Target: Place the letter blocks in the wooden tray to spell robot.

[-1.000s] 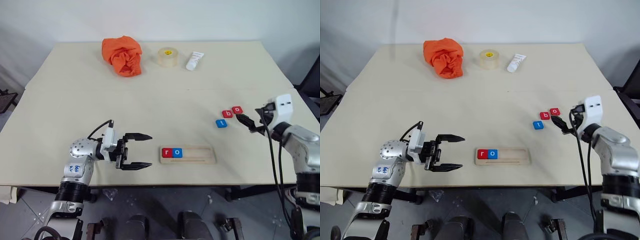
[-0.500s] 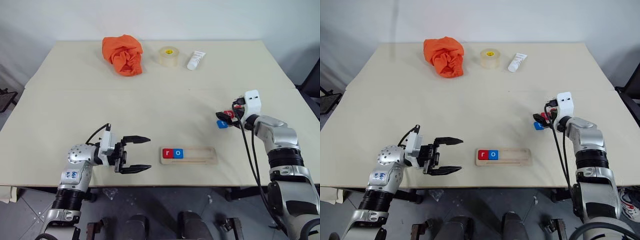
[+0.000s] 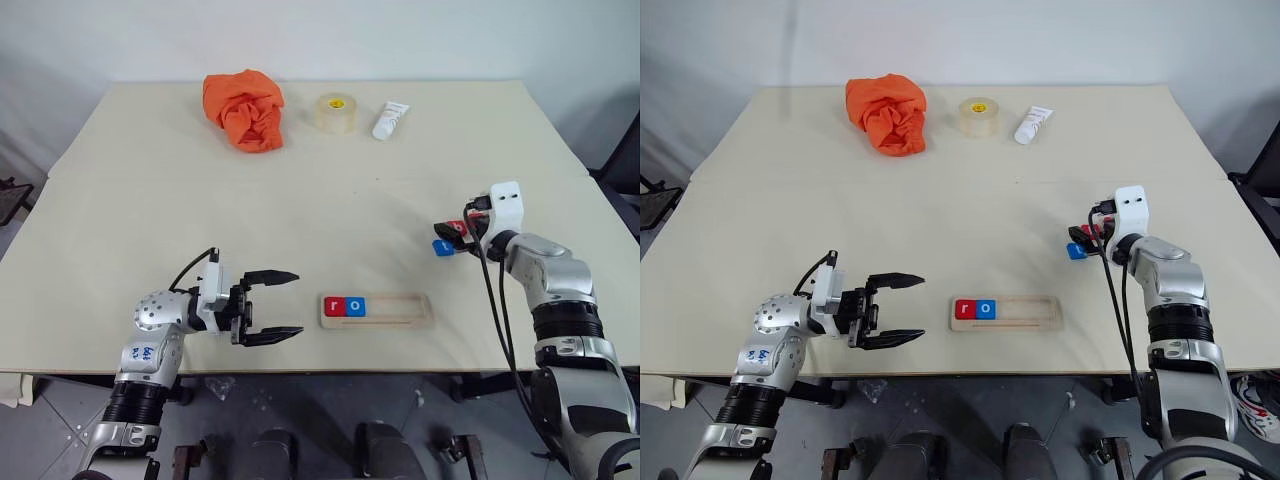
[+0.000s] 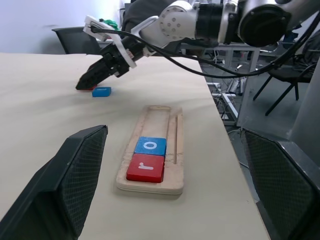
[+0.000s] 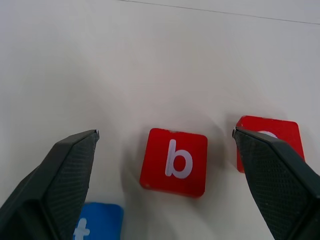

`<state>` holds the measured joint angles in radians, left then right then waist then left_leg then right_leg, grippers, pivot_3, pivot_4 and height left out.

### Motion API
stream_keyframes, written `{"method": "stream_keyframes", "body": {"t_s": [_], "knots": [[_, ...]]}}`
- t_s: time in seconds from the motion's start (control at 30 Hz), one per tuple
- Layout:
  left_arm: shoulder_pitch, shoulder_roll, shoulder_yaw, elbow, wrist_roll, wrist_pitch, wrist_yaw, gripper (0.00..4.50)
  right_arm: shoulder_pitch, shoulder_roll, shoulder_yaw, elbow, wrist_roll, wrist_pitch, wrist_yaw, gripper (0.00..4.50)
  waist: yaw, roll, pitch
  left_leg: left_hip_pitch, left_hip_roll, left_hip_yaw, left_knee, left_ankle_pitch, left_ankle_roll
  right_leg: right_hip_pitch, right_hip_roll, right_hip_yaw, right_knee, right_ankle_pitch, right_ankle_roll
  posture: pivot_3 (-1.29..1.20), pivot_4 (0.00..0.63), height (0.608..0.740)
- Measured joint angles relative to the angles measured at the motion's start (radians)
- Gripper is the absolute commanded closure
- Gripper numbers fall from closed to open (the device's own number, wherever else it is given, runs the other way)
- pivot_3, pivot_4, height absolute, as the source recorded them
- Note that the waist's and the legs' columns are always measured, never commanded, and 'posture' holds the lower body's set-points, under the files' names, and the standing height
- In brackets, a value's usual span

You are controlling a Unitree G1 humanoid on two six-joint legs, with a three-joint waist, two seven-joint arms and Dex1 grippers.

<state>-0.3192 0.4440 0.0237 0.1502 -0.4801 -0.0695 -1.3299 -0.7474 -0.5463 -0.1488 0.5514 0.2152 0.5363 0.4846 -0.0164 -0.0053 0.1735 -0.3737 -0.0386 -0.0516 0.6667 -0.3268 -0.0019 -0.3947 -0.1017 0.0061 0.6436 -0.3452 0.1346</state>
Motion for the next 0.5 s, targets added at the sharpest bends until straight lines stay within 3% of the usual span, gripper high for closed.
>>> {"method": "stream_keyframes", "body": {"t_s": [0.5], "knots": [[0.0,-0.007,-0.003,0.0,0.0,-0.01,0.017,0.03,0.072,0.034,-0.022,-0.153,0.02,0.109,-0.05,0.0,-0.011,0.0,0.0,0.0,0.0,0.0,0.0,0.0,0.0,0.0,0.0,0.0,0.0,0.0,0.0,0.0,0.15,0.74]]}}
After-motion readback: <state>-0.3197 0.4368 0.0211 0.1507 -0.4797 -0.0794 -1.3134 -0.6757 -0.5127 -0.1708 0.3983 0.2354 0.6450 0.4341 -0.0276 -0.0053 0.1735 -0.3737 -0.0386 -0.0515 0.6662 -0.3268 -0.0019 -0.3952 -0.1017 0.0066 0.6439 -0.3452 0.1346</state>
